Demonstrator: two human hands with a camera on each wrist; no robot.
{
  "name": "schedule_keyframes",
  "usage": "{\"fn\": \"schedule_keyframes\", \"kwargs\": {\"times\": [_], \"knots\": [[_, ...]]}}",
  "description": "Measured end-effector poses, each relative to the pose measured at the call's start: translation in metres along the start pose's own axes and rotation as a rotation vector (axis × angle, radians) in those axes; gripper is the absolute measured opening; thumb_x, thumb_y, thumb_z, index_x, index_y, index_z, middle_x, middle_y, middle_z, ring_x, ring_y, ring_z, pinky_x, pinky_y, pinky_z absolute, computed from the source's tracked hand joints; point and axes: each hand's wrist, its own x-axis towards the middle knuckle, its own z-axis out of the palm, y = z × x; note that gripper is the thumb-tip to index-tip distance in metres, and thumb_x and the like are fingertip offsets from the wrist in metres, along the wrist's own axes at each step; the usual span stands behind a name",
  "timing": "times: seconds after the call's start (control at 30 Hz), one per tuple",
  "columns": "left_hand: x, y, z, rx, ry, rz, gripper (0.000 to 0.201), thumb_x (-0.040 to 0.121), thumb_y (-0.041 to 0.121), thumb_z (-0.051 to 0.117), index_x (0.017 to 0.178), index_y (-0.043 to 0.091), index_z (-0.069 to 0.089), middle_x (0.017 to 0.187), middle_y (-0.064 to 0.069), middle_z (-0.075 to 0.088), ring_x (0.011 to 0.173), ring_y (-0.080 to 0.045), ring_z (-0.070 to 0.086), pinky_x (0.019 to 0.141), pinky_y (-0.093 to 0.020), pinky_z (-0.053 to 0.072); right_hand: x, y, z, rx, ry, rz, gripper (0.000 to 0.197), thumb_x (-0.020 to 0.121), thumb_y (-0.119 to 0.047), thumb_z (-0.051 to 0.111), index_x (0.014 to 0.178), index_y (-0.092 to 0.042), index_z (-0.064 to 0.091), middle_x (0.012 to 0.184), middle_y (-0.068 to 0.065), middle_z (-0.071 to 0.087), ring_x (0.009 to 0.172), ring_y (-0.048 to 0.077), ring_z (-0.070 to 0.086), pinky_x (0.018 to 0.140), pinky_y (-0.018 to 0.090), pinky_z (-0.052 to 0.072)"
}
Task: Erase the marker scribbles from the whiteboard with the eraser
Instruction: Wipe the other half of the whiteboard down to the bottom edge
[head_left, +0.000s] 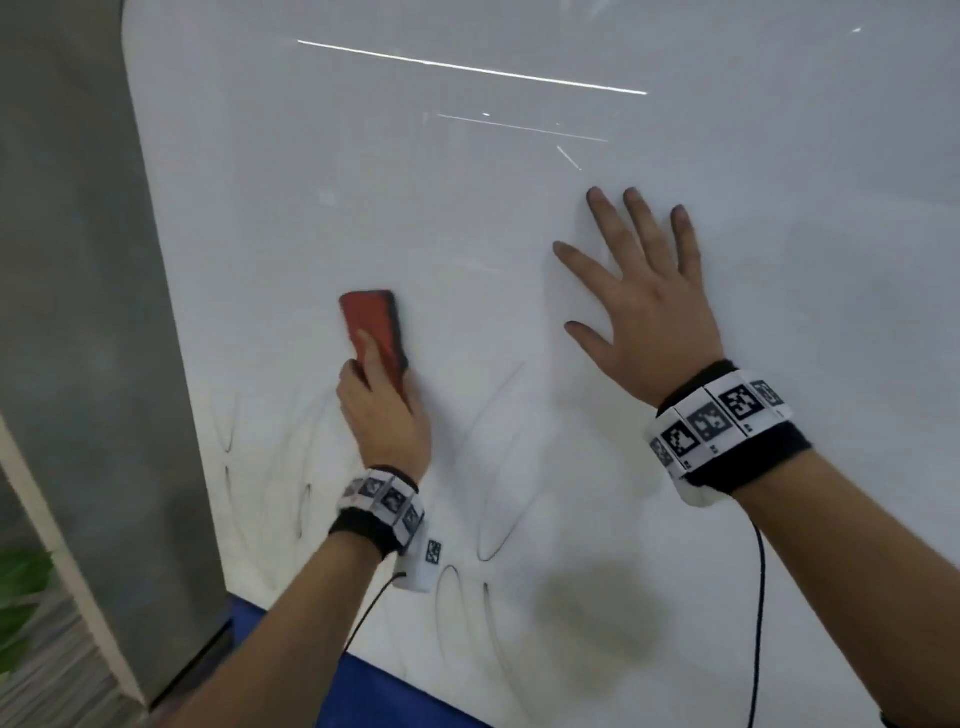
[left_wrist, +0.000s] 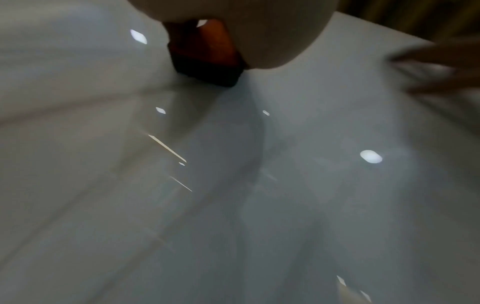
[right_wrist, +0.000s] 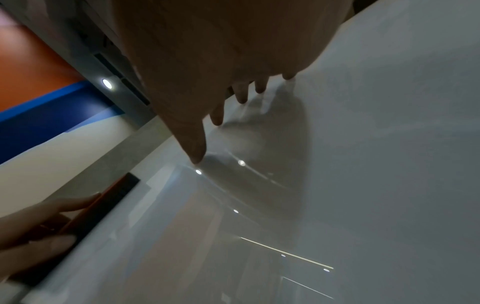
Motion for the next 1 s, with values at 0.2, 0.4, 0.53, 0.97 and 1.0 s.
{"fn": "schedule_keyframes", "kwargs": {"times": [0.2, 0.4, 0.53, 0.97, 1.0], "knots": [[0.033, -0.034, -0.002, 0.074, 0.023, -0.118, 0.067, 0.101, 0.025, 0.052, 0.159, 0.012, 0.023, 0.133, -0.029, 0.047, 0.115, -0.043, 0.05, 0.098, -0.051, 0.04, -0.004, 0.016, -0.002, 0.039, -0.023, -0.082, 0.067, 0.088, -0.04, 0.07, 0.149, -0.027, 0.045, 0.169, 0.01, 0.013, 0.156, 0.035, 0.013, 0.126, 0.057, 0.01], [0.015, -0.009, -0.006, 0.009, 0.021, -0.063, 0.068, 0.099, 0.022, 0.053, 0.159, 0.011, 0.024, 0.129, -0.028, 0.049, 0.111, -0.042, 0.051, 0.099, -0.049, 0.042, -0.011, 0.015, -0.005, 0.051, -0.003, -0.084, 0.063, 0.088, -0.035, 0.069, 0.147, -0.025, 0.049, 0.169, 0.011, 0.015, 0.156, 0.036, 0.014, 0.125, 0.057, 0.012], [-0.068, 0.016, 0.003, 0.048, -0.13, 0.42, 0.063, 0.097, 0.019, 0.061, 0.153, 0.015, 0.032, 0.133, -0.026, 0.048, 0.115, -0.042, 0.052, 0.101, -0.051, 0.047, -0.01, 0.009, -0.002, 0.072, 0.004, -0.06, 0.063, 0.087, -0.032, 0.07, 0.147, -0.024, 0.049, 0.169, 0.012, 0.014, 0.156, 0.037, 0.013, 0.125, 0.058, 0.01], [-0.083, 0.025, 0.01, 0.003, -0.125, 0.378, 0.065, 0.096, 0.008, 0.058, 0.153, 0.026, 0.032, 0.142, -0.024, 0.041, 0.127, -0.044, 0.042, 0.111, -0.058, 0.036, -0.045, 0.04, -0.005, 0.072, 0.009, -0.088, 0.053, 0.091, -0.028, 0.068, 0.142, -0.024, 0.054, 0.168, 0.01, 0.021, 0.155, 0.032, 0.022, 0.126, 0.052, 0.017], [-0.091, 0.023, 0.012, 0.01, -0.158, 0.451, 0.065, 0.095, 0.007, 0.059, 0.151, 0.028, 0.032, 0.142, -0.023, 0.041, 0.128, -0.044, 0.043, 0.11, -0.059, 0.037, -0.045, 0.041, -0.004, 0.072, 0.008, -0.092, 0.053, 0.091, -0.027, 0.067, 0.142, -0.024, 0.054, 0.168, 0.01, 0.021, 0.155, 0.031, 0.022, 0.126, 0.051, 0.017]]}}
